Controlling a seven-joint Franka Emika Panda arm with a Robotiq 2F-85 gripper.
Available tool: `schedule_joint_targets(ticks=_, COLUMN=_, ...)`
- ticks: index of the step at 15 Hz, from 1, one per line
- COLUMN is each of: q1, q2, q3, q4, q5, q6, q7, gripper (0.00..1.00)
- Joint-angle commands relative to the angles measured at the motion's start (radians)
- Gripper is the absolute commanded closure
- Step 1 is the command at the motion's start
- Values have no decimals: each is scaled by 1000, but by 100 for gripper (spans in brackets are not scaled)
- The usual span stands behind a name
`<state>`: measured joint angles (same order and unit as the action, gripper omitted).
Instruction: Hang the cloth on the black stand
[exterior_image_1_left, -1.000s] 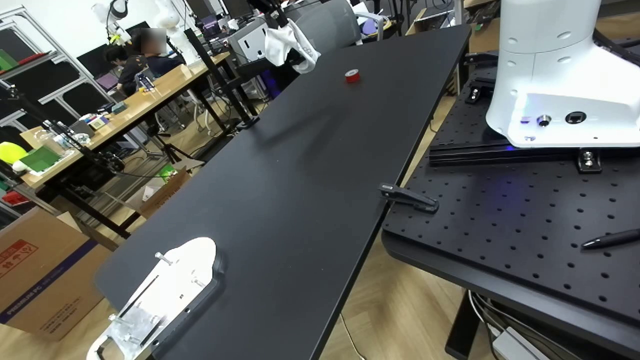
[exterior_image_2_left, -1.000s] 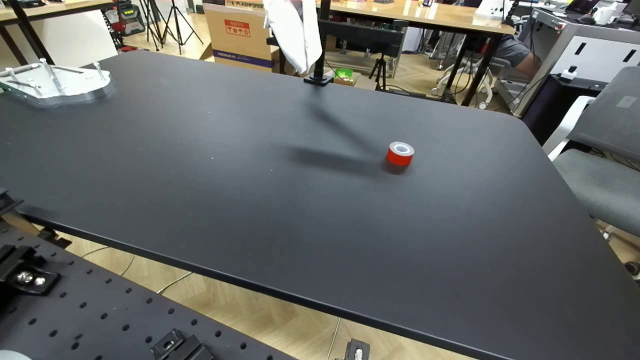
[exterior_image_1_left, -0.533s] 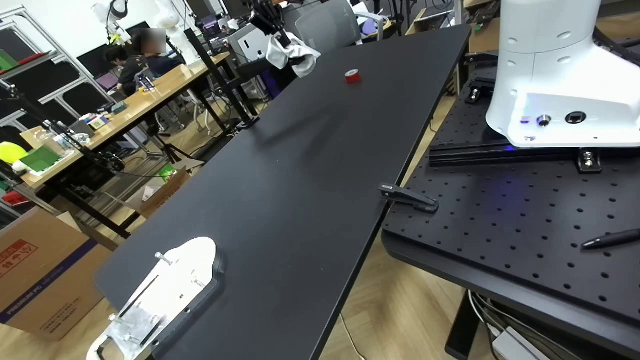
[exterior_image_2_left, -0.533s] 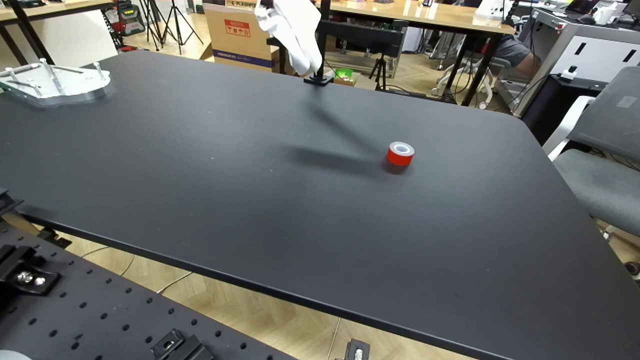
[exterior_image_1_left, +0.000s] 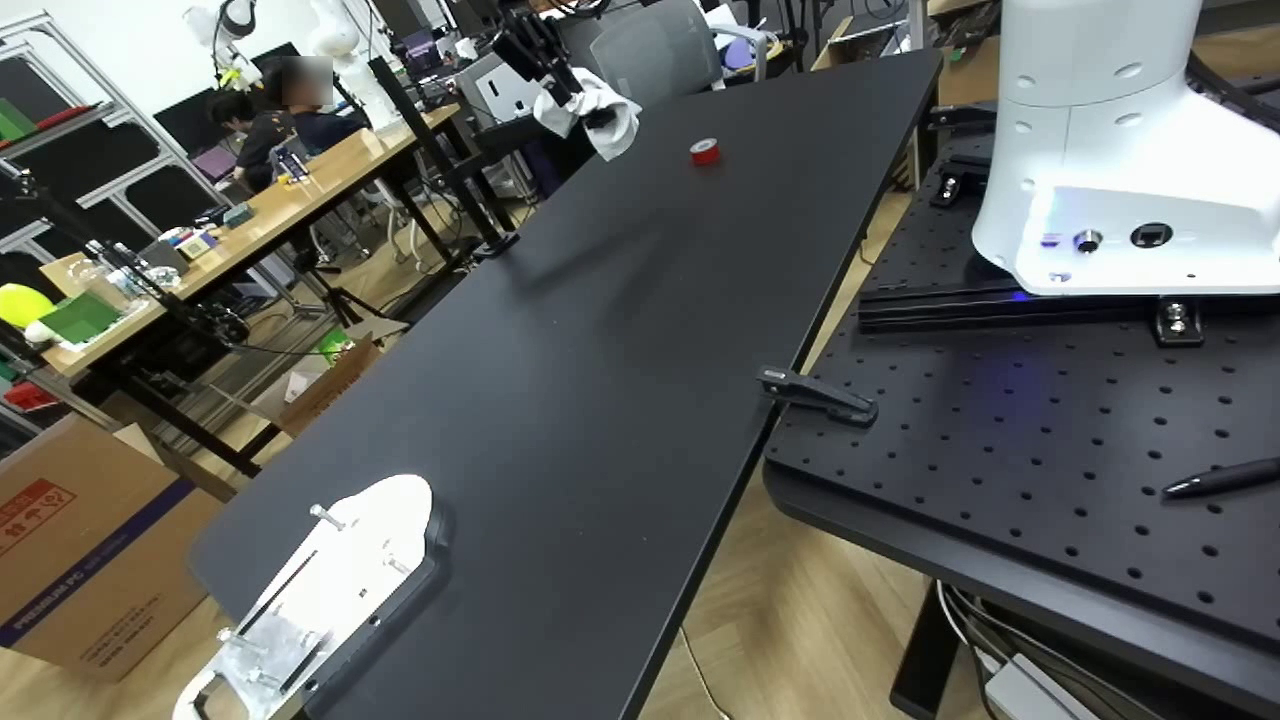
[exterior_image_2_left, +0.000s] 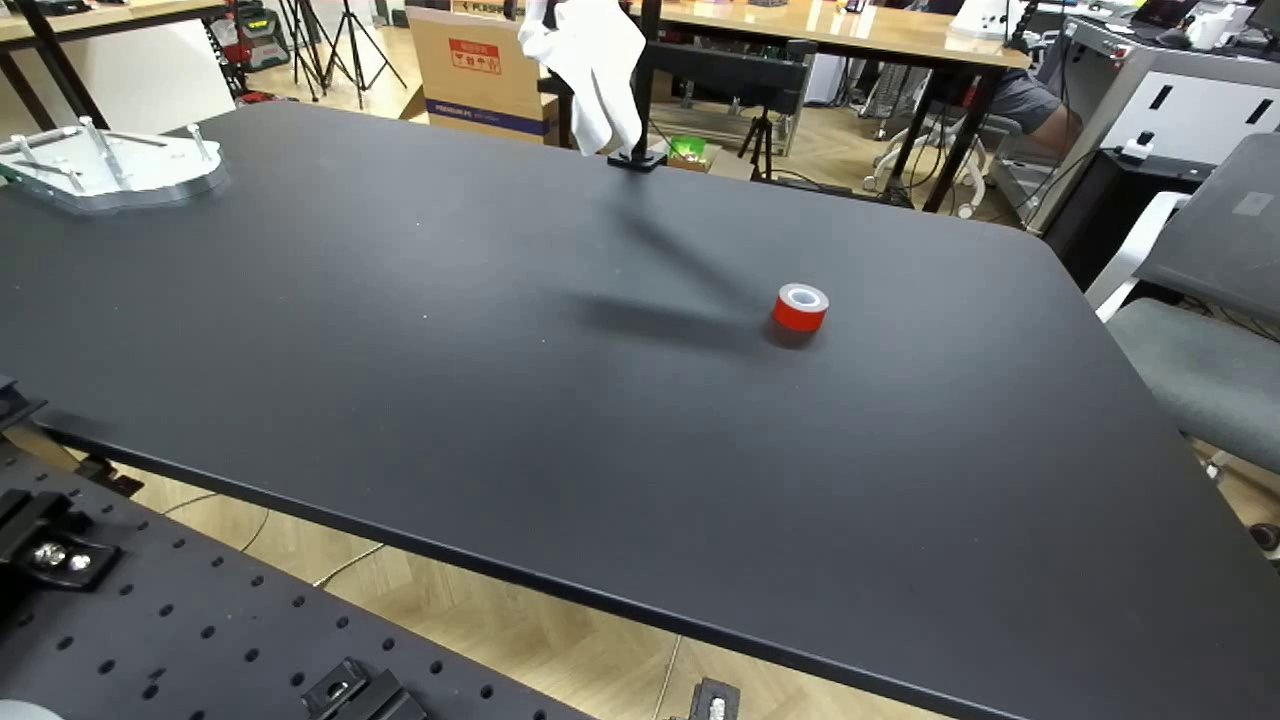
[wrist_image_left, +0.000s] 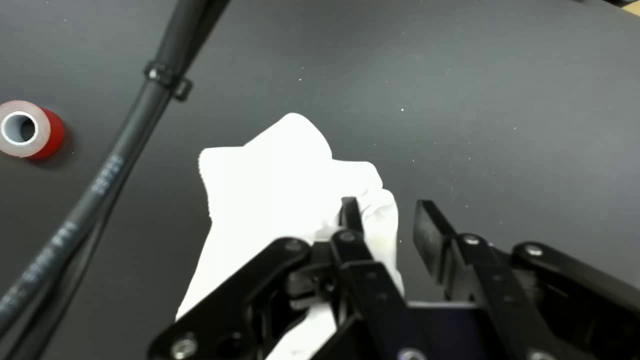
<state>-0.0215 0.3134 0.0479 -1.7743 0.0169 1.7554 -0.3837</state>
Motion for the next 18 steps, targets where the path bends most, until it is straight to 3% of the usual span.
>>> schedule_joint_targets(ticks=1, q1=7, q2=-16, q3=2, q4=40, q5=-31, q6=-38, q7=0, gripper=34)
schedule_joint_targets(ticks=6, q1=20, q2=-71, q3=10, q4=38, q5=-71, q6=-32, q7=4, gripper=2)
schedule_joint_targets(ticks=14, q1=19, q2=-130, q3=-2, q4=24, q5=-92, q6=-32, q7=5, gripper=0)
schedule_joint_targets(ticks=18, q1=-22, q2=-191, q3=-53, q4=-67, q5=-114, q6=165, q7=44, gripper=0)
